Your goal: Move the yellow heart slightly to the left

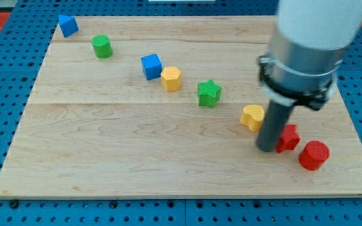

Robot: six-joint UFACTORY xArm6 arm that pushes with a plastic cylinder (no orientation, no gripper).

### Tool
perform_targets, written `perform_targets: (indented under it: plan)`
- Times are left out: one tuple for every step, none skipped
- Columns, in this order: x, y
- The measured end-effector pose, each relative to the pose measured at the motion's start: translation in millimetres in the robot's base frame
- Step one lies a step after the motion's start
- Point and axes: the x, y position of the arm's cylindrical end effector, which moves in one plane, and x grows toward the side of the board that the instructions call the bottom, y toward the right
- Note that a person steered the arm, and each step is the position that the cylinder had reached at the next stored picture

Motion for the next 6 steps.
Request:
perform_targets:
  plan:
    - [-1.9,34.0]
    - [-11.8,27.5]
    - [-22.8,28.2]
    - [-48.5,6.0]
    - [-77.8,0.2]
    - [-55.9,-51.1]
